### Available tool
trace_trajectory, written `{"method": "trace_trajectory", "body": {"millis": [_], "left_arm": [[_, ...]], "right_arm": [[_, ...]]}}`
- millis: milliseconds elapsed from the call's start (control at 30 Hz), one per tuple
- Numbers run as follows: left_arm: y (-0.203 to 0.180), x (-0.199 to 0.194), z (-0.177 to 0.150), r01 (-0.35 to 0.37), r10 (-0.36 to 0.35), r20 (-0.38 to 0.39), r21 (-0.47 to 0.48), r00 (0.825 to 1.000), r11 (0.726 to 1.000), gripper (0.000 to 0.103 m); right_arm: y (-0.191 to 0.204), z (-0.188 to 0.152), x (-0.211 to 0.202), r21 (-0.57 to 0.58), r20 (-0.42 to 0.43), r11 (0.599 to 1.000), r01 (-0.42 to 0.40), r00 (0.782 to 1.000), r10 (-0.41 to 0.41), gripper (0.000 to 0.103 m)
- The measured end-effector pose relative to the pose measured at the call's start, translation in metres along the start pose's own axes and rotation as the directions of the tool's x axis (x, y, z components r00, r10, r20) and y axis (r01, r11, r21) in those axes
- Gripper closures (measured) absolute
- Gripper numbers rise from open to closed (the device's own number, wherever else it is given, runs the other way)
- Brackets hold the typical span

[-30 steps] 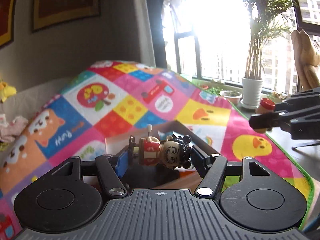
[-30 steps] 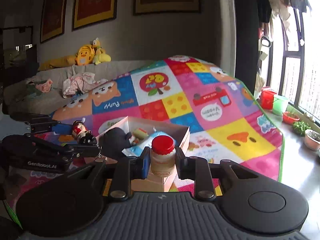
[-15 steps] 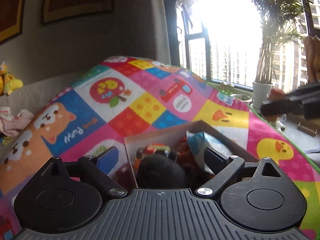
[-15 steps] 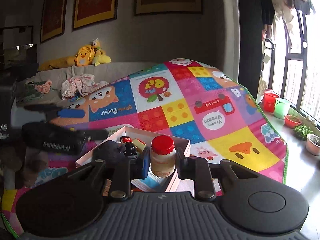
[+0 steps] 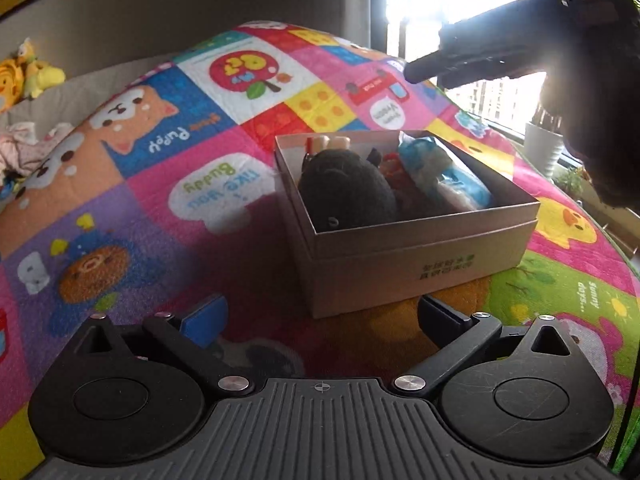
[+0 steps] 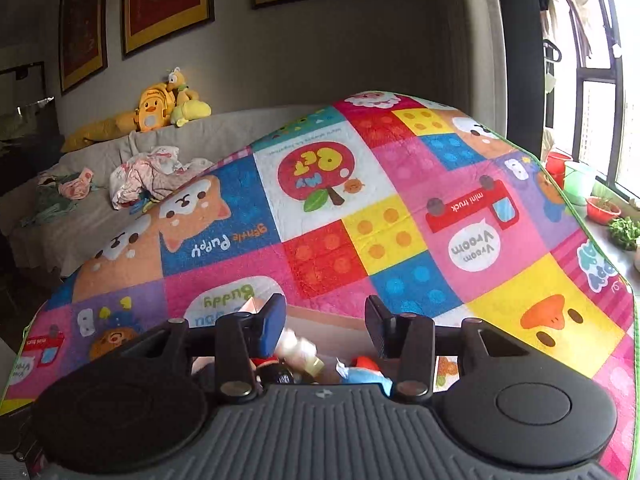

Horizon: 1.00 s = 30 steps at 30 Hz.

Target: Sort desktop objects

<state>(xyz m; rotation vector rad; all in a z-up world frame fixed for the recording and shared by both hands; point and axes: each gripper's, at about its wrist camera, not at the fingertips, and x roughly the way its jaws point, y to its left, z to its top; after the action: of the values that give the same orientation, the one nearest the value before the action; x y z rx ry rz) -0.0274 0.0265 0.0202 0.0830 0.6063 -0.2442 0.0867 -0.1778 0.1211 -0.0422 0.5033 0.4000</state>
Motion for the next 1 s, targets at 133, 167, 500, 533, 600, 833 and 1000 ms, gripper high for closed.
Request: {"method": "trace_trajectory", "body": {"millis": [133,167,500,533,600,833,1000], "left_arm": [[0.001,0.008,0.002,-0.03,0.03,0.002,-0.007,1.0,1.0,0.0],[0.001,0.011,0.003,-0.035,0.035,0.003,-0.008,0.999,0.999,0.0],[-0.005,0.032,0.012,-0.081,0.081,-0.009,0.025,0.997,0.996,0.0],[-0.005,0.034,0.013,-0.095,0.096,-0.008,0.025,0.995,0.995,0.0],[-0.005,0.041,0.016,-0.127,0.127,-0.002,0.03,0.992,0.991,0.0],[0.008,0.075,0.04,-0.281,0.281,-0.002,-0.051,0.96,0.958,0.0],[0.002,0.064,0.033,-0.203,0.2,-0.047,-0.058,0.979,0.978,0.0]], "right_arm": [[0.005,-0.041,-0.037,-0.173,0.004,0.985,0.007,1.0,-0.006,0.017],[0.007,-0.052,-0.044,-0.213,-0.001,0.977,0.01,1.0,-0.011,0.014],[-0.007,-0.11,-0.028,-0.262,-0.131,0.958,0.12,0.979,-0.159,0.0],[-0.009,-0.108,-0.025,-0.249,-0.132,0.962,0.108,0.981,-0.144,0.0],[-0.007,-0.103,-0.015,-0.262,-0.116,0.958,0.119,0.981,-0.154,0.0],[-0.015,-0.085,0.03,-0.172,-0.078,0.96,0.221,0.969,-0.236,0.0],[-0.019,-0.093,0.027,-0.067,-0.171,0.988,0.141,0.974,-0.151,0.0]]}}
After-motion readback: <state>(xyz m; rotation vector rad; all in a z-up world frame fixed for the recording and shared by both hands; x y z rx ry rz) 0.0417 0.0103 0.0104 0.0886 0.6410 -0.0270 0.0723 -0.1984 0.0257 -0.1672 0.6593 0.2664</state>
